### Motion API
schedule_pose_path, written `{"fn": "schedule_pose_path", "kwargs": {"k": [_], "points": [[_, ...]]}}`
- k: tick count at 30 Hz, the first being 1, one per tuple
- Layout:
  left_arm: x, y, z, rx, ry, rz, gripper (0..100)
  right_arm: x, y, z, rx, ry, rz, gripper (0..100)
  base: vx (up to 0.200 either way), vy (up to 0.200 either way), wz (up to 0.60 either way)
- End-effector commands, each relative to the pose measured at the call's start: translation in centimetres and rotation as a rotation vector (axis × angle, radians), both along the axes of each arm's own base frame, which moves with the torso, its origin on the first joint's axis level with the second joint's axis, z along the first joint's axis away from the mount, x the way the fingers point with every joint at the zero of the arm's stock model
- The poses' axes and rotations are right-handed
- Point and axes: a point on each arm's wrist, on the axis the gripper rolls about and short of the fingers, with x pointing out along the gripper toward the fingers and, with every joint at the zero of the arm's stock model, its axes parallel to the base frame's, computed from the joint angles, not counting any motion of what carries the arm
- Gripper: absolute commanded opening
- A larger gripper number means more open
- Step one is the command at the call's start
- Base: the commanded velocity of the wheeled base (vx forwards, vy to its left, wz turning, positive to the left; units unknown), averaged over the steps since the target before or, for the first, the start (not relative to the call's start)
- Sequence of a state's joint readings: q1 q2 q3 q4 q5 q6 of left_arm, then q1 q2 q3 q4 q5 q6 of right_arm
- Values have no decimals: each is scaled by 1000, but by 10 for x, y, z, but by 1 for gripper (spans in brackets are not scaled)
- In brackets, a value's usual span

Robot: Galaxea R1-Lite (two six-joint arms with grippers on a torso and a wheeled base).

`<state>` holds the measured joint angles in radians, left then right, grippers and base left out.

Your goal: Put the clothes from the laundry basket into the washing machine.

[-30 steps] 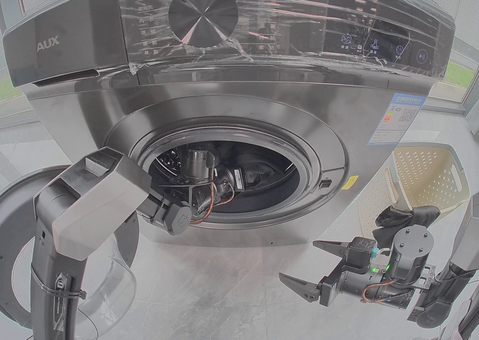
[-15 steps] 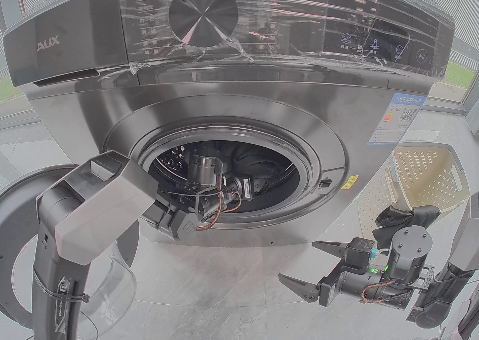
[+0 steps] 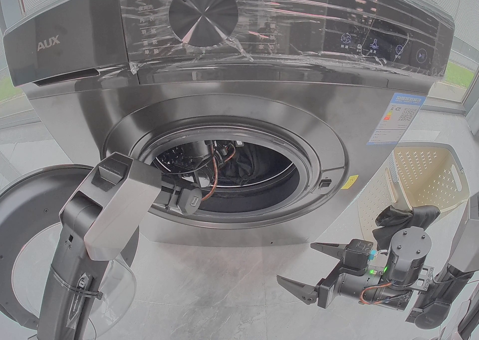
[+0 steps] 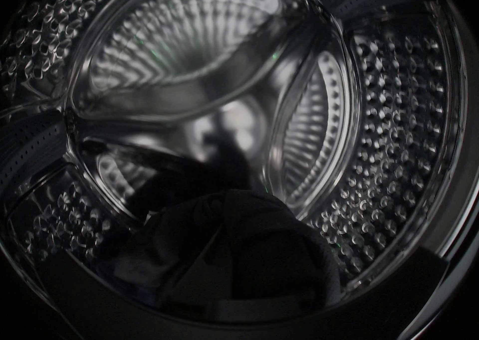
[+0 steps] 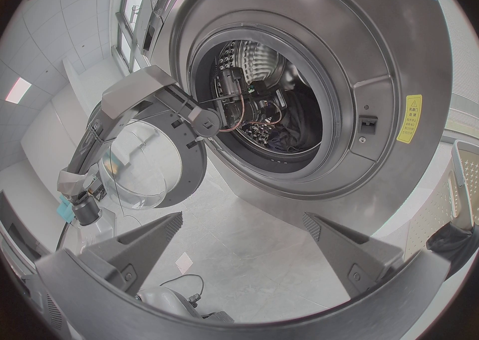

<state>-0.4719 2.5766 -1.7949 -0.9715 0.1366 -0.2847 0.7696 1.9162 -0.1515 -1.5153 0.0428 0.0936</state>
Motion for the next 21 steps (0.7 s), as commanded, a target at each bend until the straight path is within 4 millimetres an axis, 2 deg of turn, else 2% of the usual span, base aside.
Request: {"fn": "schedule_pose_path", "kwargs": {"k": [1, 6, 7, 10, 12, 18, 19, 20, 21], "points": [[10, 3, -15, 1, -4, 20, 0, -1, 1, -1, -3, 3, 4, 100, 0, 0, 0], [9, 3, -26, 21, 21, 16, 0, -1, 1, -1, -2, 4, 3, 100, 0, 0, 0], [8, 1, -30, 27, 29, 11, 100, -1, 1, -1, -2, 4, 3, 100, 0, 0, 0], [0, 0, -34, 43, 55, -17, 100, -1, 0, -1, -3, 5, 2, 100, 0, 0, 0], [-8, 0, -29, 51, 76, -27, 100, -1, 0, -1, -3, 5, 2, 100, 0, 0, 0], [-55, 2, -7, 108, 175, -123, 100, -1, 0, -1, -3, 5, 2, 100, 0, 0, 0], [-55, 2, -7, 108, 175, -123, 100, -1, 0, -1, -3, 5, 2, 100, 0, 0, 0], [-69, 2, -5, 128, 197, -141, 100, -1, 0, -1, -4, 6, 0, 100, 0, 0, 0], [-69, 2, -5, 128, 197, -141, 100, -1, 0, -1, -4, 6, 0, 100, 0, 0, 0]]}}
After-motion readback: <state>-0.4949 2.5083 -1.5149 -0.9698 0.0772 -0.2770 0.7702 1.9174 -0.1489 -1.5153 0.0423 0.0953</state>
